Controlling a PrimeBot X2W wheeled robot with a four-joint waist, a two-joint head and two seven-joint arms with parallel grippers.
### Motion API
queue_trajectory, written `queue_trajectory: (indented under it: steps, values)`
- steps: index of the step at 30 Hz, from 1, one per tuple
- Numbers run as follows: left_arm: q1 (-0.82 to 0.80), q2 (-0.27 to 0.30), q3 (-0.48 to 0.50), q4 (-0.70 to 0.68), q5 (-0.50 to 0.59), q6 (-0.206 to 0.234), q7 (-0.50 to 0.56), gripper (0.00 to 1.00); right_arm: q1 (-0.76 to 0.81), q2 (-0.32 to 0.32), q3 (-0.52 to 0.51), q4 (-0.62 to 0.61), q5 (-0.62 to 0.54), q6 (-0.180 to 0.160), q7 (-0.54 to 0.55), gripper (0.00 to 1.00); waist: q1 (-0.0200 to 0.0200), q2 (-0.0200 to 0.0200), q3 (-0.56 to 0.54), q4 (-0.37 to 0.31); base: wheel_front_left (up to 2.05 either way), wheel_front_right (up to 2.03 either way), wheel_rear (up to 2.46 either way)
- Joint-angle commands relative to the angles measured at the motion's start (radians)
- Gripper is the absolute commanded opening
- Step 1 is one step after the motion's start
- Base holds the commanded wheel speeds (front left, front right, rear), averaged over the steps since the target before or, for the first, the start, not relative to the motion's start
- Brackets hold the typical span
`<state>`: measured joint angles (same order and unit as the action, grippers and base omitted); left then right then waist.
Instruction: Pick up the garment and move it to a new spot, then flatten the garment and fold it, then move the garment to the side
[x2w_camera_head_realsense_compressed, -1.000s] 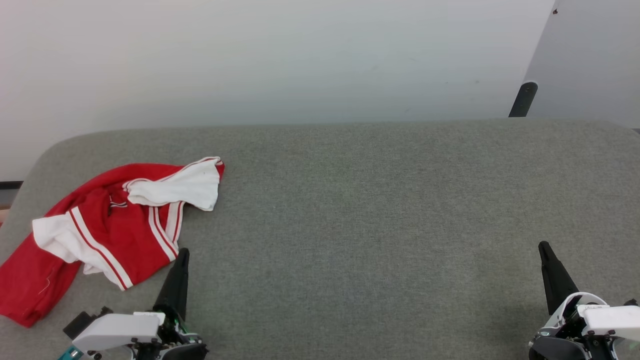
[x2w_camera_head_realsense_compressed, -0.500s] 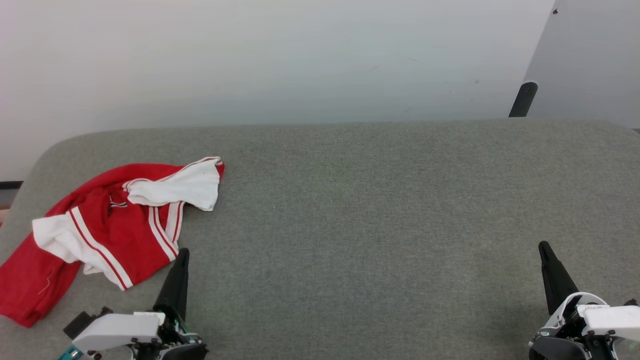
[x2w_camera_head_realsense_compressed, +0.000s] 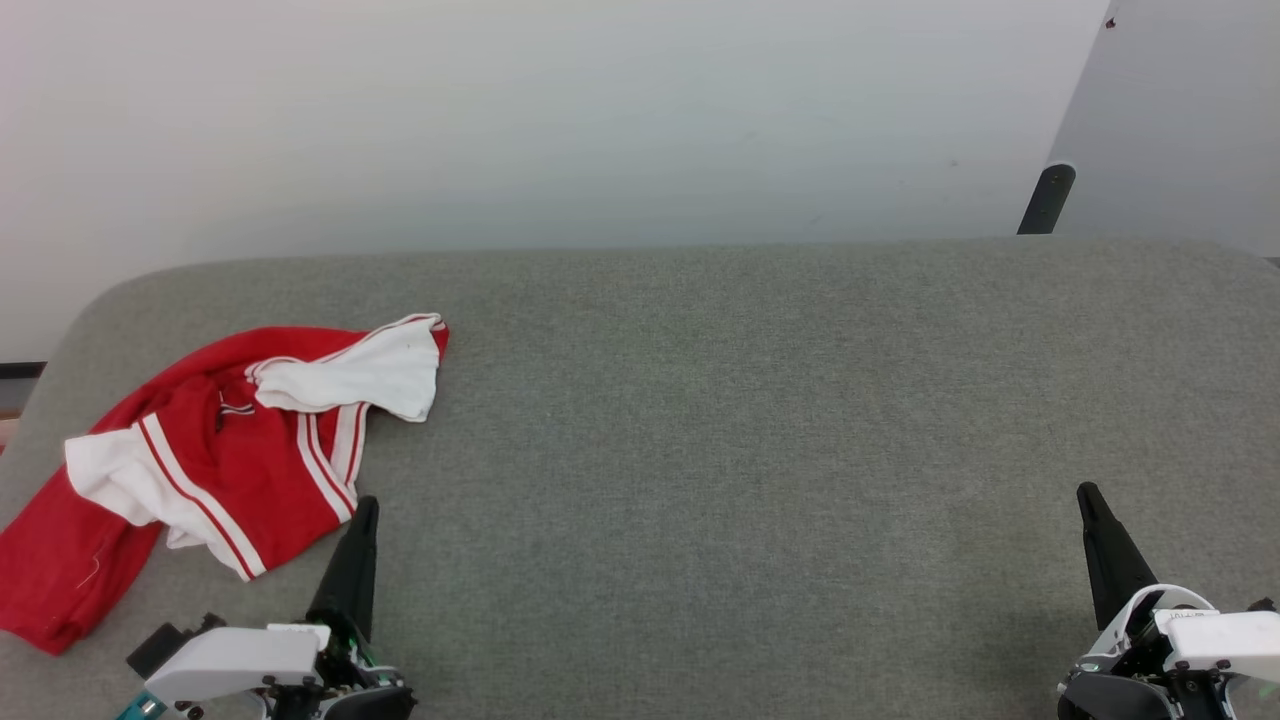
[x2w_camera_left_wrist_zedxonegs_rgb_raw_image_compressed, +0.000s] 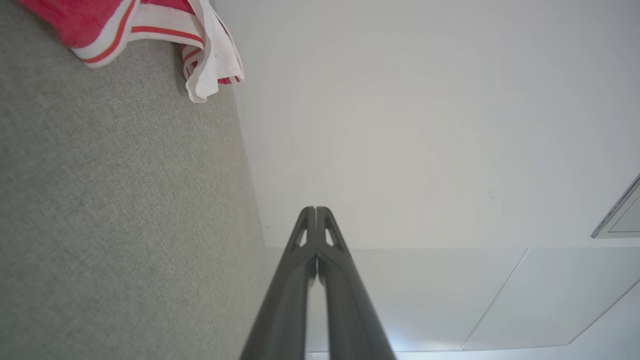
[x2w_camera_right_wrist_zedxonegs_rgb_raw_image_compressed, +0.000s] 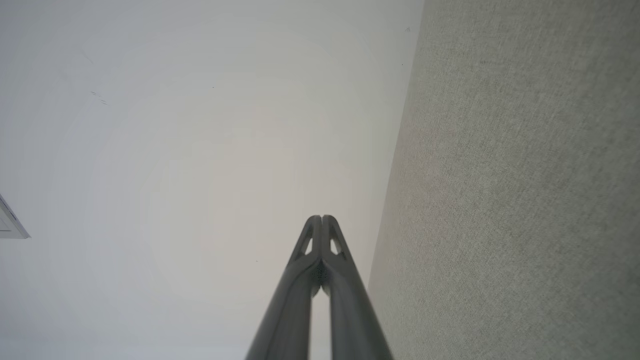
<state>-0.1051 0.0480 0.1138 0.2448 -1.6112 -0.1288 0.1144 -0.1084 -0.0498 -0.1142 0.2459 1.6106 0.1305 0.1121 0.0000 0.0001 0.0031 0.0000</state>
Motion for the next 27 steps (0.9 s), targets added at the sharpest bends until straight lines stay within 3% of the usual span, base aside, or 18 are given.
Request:
queue_trajectory:
  steps: [1,7,8,14,27]
  values:
    - [-0.009,0.001,0.002,0.0,-0.003,-0.005,0.001,0.0,-0.002,0.002,0.001,0.0,0.004,0.0,0.003,0.0,0.0,-0.0001,0.0,0.0,0.0,0.0,0.0]
    - [-0.009,0.001,0.002,0.0,-0.003,-0.005,0.001,0.0,-0.002,0.002,0.001,0.0,0.004,0.0,0.003,0.0,0.0,-0.0001,0.0,0.0,0.0,0.0,0.0]
    - [0.0,0.0,0.0,0.0,0.0,0.0,0.0,1.0,0.0,0.0,0.0,0.0,0.0,0.0,0.0,1.0,0.0,-0.0001,0.0,0.0,0.0,0.0,0.0]
    - [0.047,-0.011,-0.01,0.047,0.0,0.005,-0.002,1.0,0.04,0.005,0.003,0.045,-0.003,0.0,-0.005,1.0,0.0,-0.0001,0.0,0.0,0.0,0.0,0.0]
    - [0.035,-0.005,-0.076,0.022,0.008,0.003,-0.035,1.0,0.055,0.001,0.038,0.003,-0.039,0.0,-0.064,1.0,0.0,-0.0001,-0.003,-0.001,0.0,0.0,0.0]
